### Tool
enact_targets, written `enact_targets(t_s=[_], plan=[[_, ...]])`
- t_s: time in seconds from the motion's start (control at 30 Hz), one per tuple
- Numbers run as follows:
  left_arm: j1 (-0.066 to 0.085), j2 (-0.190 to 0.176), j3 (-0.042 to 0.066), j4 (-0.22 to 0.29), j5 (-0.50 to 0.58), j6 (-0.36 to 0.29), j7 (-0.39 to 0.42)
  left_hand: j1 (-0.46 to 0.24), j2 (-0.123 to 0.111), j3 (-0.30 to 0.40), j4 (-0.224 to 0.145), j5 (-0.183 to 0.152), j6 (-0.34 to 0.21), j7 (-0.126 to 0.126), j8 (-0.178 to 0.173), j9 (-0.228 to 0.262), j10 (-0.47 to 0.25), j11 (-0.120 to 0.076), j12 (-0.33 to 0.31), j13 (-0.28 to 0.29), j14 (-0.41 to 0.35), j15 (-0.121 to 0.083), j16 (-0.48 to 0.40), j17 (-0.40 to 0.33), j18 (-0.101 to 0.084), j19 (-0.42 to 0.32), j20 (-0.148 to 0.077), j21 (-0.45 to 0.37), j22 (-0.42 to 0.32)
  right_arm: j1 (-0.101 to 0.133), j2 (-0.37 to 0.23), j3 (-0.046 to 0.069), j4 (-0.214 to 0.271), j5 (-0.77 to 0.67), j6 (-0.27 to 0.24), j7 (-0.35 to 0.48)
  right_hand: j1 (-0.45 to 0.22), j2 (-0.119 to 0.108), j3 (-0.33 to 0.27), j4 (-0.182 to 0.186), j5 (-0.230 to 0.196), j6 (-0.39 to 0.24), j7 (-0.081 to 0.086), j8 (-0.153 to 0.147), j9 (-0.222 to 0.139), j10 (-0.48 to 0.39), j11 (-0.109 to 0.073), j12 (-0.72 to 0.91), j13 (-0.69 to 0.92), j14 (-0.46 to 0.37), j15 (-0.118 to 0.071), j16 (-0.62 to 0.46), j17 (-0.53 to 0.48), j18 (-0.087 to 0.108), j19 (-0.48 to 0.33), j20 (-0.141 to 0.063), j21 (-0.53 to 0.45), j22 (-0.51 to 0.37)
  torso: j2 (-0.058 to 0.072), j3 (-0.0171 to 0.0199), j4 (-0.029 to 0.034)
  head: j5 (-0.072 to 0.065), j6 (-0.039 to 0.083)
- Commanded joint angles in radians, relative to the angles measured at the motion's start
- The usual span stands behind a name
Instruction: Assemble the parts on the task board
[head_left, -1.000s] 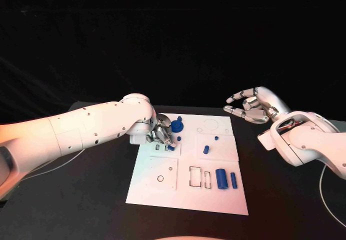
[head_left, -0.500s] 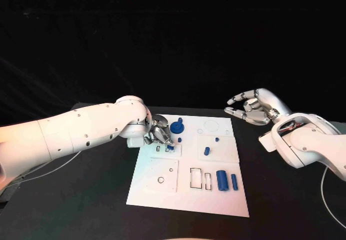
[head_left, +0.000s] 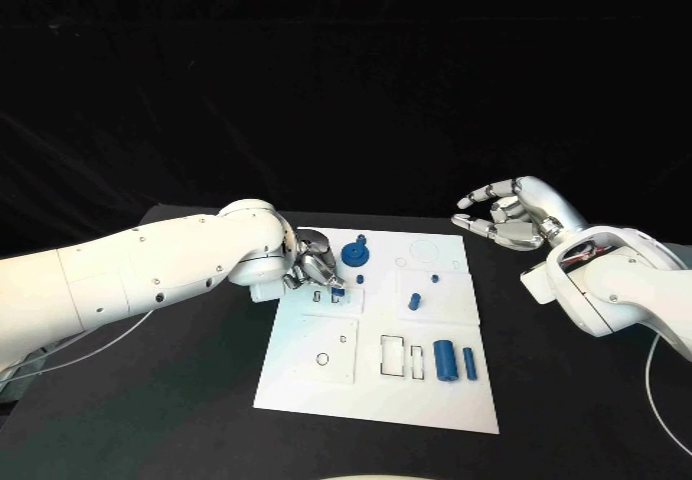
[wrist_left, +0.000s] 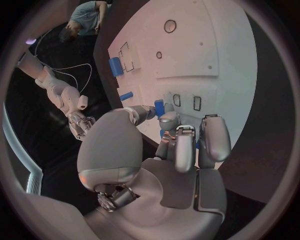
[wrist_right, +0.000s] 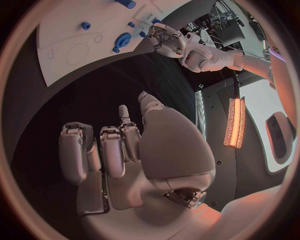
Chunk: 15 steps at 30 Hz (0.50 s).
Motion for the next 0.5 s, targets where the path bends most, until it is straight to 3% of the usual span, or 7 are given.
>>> enact_targets(t_s=[0.03, 0.5], plan=[[-0.005, 0.003, 0.0, 0.0, -0.058, -0.03, 0.007, -0.011, 0.0, 0.223, -0.227, 0.007, 0.007, -0.001, 0.006, 0.001, 0.006, 0.0, 0.004, 0.002, 0.095, -0.007, 0.002, 0.241, -0.021, 0.007, 0.0, 0.008, 0.003, -0.001, -0.001, 0.0, 0.002, -0.008, -0.001, 0.005, -0.009, 0.002, 0.004, 0.001, 0.003, -0.004, -0.004, 0.003, 0.001, -0.003, -0.006, -0.004, 0.107, 0.08, -0.007, -0.006, 0.14, 0.014, 0.029, -0.006, -0.005, 0.16, 0.001, -0.001, -0.0021, 0.002, -0.003], [-0.015, 0.03, -0.001, -0.026, -0.118, 0.047, -0.005, -0.021, -0.003, 0.226, -0.23, 0.034, 0.014, -0.005, 0.009, 0.008, 0.01, -0.003, 0.004, 0.0, 0.096, -0.011, 0.004, 0.243, -0.022, 0.01, -0.002, 0.011, 0.01, -0.001, 0.0, 0.0, 0.002, -0.008, -0.001, 0.007, -0.009, 0.002, 0.004, 0.001, 0.003, -0.004, -0.004, 0.003, 0.001, -0.003, -0.006, -0.004, 0.107, 0.08, -0.007, -0.006, 0.14, 0.014, 0.029, -0.006, -0.005, 0.16, 0.002, -0.0016, -0.0034, 0.004, -0.008]])
